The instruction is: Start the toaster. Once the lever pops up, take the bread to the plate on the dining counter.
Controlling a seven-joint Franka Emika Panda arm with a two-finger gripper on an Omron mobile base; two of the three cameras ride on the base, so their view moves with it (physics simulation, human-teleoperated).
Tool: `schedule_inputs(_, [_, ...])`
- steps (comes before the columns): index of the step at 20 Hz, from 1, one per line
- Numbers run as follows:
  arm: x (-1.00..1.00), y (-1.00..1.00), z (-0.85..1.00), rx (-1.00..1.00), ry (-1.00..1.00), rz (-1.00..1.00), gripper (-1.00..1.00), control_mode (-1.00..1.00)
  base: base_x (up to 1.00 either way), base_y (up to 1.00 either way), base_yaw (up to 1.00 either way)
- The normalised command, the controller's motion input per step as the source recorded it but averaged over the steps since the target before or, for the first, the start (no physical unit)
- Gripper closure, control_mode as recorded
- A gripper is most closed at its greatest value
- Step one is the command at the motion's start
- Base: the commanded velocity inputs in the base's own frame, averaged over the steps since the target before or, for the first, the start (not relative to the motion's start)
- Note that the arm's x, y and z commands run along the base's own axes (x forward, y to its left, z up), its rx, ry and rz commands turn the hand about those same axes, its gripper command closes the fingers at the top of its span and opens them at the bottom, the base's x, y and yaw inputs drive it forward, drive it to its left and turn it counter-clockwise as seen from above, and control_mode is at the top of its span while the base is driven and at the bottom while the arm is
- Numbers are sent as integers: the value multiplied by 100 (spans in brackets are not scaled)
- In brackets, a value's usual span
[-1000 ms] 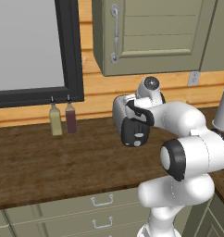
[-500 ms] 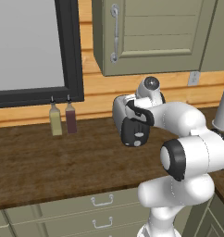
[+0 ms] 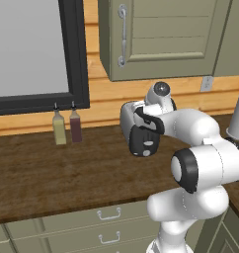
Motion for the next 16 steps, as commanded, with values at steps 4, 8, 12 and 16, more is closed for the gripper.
schedule_inputs(4, [0,0,0,0,0,0,-100,-100,0,0,0])
schedule_inputs(8, [0,0,0,0,0,0,-100,-100,0,0,0])
schedule_inputs(12, [0,0,0,0,0,0,-100,-100,0,0,0])
schedule_inputs(16, [0,0,0,0,0,0,-100,-100,0,0,0])
